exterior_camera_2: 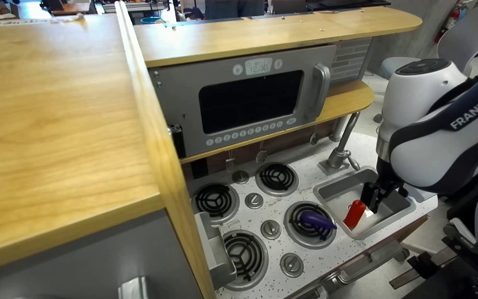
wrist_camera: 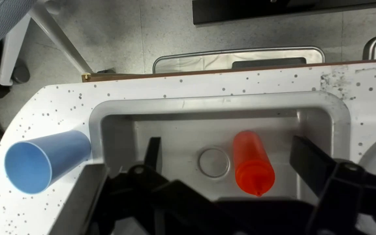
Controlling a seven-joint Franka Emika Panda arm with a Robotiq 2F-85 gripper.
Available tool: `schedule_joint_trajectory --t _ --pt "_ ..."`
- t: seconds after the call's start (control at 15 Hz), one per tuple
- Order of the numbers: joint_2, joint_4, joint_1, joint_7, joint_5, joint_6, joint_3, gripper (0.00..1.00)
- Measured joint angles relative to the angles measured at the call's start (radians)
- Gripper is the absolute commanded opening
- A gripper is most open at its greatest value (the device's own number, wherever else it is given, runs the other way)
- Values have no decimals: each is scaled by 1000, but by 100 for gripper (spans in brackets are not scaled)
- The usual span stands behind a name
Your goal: Place he sauce bottle on the counter
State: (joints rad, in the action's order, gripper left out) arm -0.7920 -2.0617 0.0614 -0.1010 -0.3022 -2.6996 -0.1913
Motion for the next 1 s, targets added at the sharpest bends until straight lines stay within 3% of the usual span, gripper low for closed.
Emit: schedule_joint_trajectory --t 1.0 --pt "-166 139 9 136 16 -8 42 100"
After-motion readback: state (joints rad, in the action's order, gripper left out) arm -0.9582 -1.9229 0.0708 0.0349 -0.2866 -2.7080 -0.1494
